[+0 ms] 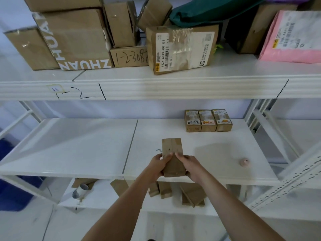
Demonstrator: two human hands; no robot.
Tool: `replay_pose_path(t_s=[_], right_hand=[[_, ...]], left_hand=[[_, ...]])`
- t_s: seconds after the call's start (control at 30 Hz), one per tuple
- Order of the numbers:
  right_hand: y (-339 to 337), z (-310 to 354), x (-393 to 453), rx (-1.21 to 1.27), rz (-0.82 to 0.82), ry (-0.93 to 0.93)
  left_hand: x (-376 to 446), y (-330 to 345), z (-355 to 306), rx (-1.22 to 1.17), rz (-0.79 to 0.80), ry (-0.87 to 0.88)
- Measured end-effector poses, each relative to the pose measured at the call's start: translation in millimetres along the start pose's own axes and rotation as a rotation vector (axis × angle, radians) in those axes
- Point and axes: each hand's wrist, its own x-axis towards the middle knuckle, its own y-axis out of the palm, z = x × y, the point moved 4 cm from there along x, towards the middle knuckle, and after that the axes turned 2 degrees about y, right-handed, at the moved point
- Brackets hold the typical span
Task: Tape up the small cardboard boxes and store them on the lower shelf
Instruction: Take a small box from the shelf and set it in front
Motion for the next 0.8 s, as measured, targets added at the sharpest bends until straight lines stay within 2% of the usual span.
replay_pose_path(t_s=[0.3,0.47,0.6,0.8], right_hand=[[25.7,-7.0,21.0,0.033,-0.056,0.038],[44.8,-10.0,45.0,0.043,-0.124,0.047],[47.7,-14.7,49.6,-0.089,-0.241,0.062],[41.9,-20.3,59.5,-0.409,-0.368,0.048]], left_hand=[[22.8,-26.2,3.2,0.103,-0.051,0.020],[40.3,-41.0,-1.4,0.312,-0.048,0.042],[44.9,-48.7,-1.9,0.480,-0.025,0.052],[53.3,-52.3,8.7,0.568,0.128,0.085]])
